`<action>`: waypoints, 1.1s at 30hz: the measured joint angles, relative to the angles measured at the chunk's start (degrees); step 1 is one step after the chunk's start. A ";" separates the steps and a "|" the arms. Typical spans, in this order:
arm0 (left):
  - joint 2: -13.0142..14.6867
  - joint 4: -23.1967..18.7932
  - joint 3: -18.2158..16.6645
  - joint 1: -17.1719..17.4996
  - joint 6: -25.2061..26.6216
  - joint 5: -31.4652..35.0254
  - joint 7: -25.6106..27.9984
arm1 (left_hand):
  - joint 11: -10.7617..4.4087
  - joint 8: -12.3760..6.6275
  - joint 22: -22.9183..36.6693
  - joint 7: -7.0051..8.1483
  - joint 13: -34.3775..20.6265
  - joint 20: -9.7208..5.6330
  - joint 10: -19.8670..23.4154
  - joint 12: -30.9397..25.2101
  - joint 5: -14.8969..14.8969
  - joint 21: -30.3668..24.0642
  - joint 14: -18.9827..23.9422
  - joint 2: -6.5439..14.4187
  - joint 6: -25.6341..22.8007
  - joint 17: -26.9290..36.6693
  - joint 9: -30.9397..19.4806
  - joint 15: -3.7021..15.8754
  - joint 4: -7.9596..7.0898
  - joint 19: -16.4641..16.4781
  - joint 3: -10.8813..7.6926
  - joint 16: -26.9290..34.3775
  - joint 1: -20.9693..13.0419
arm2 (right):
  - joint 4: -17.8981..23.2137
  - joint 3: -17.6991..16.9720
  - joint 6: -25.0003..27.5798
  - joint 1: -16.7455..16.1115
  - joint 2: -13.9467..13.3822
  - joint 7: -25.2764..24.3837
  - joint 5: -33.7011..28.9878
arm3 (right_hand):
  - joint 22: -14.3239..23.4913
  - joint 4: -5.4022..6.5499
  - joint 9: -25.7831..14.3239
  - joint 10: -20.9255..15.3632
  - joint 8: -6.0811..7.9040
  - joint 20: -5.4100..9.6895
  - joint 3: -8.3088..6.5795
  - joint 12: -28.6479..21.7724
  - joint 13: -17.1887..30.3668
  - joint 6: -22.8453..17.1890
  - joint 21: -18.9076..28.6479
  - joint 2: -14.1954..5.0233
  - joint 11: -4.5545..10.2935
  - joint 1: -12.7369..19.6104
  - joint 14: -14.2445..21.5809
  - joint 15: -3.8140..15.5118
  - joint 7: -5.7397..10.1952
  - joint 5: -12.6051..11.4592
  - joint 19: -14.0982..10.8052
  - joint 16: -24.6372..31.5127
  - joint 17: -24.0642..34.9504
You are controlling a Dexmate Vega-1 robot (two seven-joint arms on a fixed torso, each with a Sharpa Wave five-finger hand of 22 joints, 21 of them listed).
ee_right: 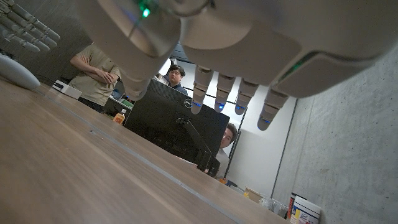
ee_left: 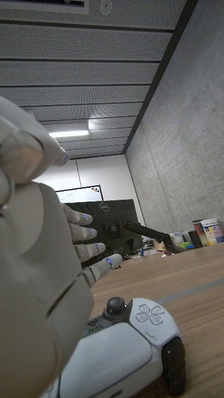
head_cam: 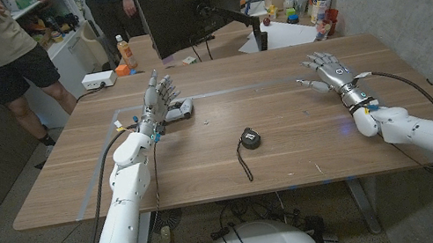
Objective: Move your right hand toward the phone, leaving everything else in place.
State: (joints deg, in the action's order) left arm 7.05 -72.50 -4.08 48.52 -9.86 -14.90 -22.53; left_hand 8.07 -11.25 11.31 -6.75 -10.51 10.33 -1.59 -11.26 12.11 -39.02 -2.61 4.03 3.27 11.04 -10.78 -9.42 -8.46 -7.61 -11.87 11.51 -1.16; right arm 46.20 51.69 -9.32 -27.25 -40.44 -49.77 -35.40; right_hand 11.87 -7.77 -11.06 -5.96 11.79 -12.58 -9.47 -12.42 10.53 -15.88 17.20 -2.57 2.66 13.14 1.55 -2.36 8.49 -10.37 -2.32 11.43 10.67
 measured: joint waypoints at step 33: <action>0.11 1.17 0.38 -1.05 -0.19 0.11 -0.11 | 0.00 0.00 0.00 0.00 0.00 0.00 0.00 0.00 0.00 0.03 0.00 0.00 0.00 0.00 0.00 0.00 0.00 0.00 0.00 0.00 0.00 | -14.38 3.99 0.93 3.93 2.57 0.74 4.65 | -0.15 0.00 0.01 0.23 0.00 0.41 0.00 0.00 0.00 0.45 0.00 0.22 -0.23 -0.22 -0.01 0.00 0.01 0.00 -0.83 0.00 0.01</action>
State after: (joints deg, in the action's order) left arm 7.16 -71.33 -3.70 47.47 -10.06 -14.79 -22.64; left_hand 8.07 -11.25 11.31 -6.75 -10.51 10.33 -1.59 -11.26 12.11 -38.98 -2.61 4.03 3.27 11.04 -10.78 -9.42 -8.46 -7.61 -11.87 11.51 -1.16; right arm 31.82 55.68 -8.39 -23.32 -37.87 -49.03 -30.75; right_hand 11.72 -7.76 -11.05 -5.72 11.79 -12.17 -9.48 -12.43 10.53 -15.43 17.19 -2.35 2.43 12.92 1.54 -2.36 8.50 -10.37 -3.16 11.43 10.68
